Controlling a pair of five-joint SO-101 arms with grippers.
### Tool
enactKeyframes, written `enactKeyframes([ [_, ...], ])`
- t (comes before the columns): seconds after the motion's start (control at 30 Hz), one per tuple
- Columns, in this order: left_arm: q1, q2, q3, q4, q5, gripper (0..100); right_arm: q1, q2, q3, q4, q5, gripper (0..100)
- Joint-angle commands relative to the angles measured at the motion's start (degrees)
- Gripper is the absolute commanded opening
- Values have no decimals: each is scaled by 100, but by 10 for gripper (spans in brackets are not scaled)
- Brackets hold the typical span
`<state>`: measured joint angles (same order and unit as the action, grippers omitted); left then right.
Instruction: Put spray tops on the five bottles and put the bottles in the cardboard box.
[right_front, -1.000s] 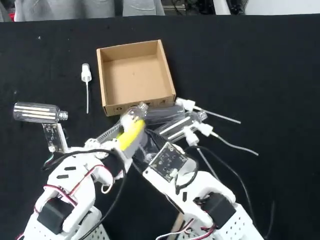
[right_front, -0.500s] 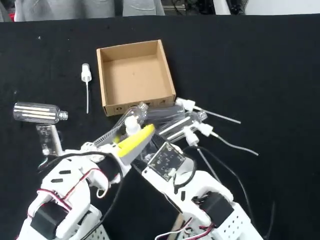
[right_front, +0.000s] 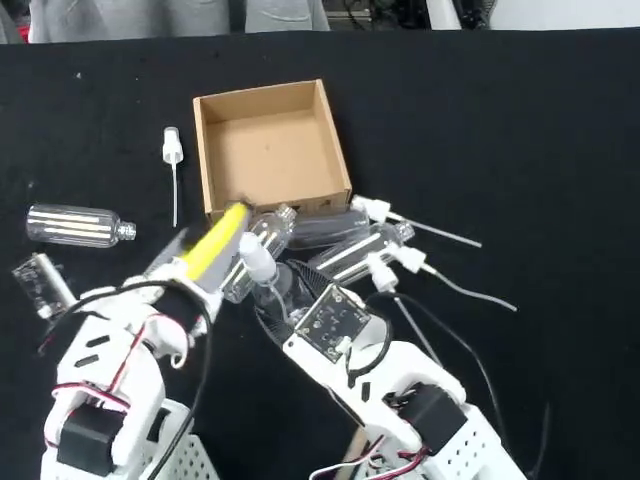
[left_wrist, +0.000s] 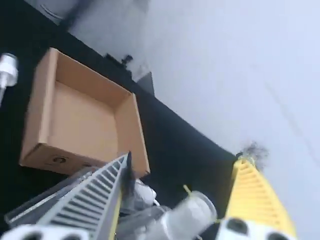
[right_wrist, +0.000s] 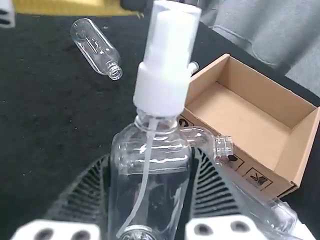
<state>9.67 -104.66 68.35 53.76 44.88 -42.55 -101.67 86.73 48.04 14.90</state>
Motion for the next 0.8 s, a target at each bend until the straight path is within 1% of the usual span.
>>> enactKeyframes([
  [0.0, -426, 0, -330, -132, 44, 305, 211, -119, -31, -185, -44, 11],
  [0.13, -479, 0, -259, -97, 26, 305, 211, -119, -31, -185, -44, 11],
  [0.27, -514, 9, 57, -167, -422, 305, 211, -119, -48, -185, -44, 11],
  [0.47, -453, 9, 681, -703, -730, 305, 211, -119, -66, -185, -44, 11],
  [0.53, -418, 9, 787, -756, -844, 305, 211, -119, -66, -185, -44, 11],
  [0.63, -66, 9, 866, -738, -1037, 305, 211, -119, -66, -185, -44, 11],
  [0.77, 391, 9, 884, -404, -1336, 305, 211, -119, -66, -185, -44, 11],
])
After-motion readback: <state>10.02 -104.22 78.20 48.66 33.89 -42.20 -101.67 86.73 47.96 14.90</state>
